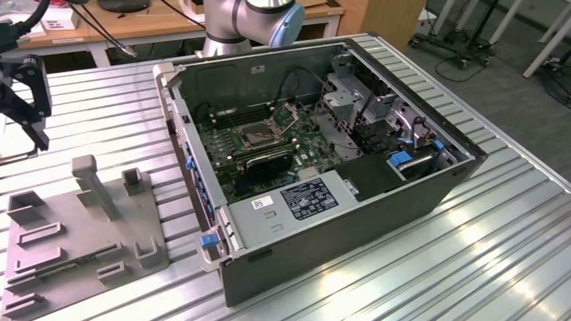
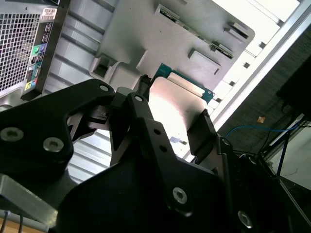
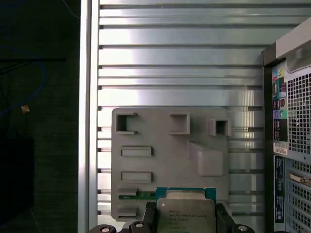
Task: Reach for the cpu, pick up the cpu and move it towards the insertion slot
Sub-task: 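Pick up the cpu and move it towards the insertion slot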
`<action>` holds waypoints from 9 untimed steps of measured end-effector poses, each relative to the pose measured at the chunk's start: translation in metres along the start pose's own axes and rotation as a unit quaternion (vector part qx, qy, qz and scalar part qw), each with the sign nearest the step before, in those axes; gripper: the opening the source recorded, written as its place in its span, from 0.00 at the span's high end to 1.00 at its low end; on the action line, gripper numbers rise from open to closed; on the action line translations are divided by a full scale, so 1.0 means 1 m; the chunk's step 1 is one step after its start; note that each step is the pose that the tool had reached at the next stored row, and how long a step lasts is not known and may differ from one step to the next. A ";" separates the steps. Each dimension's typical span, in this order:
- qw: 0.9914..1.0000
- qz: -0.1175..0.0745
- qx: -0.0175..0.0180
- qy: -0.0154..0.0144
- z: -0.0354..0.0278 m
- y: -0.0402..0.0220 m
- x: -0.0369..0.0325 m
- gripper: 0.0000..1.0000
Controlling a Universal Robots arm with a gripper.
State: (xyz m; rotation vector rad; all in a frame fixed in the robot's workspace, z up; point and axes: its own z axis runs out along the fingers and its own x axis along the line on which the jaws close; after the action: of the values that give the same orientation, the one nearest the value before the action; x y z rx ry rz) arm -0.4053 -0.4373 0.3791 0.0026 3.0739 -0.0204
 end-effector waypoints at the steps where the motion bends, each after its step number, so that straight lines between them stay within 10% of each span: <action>1: 1.000 0.000 0.000 0.000 0.0002 0.0000 -0.0008 0.45; 9: 1.000 0.000 0.000 0.000 0.0007 0.0000 -0.0078 0.45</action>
State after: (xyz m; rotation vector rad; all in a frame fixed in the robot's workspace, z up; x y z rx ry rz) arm -0.3975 -0.4373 0.3789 0.0029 3.0736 -0.0201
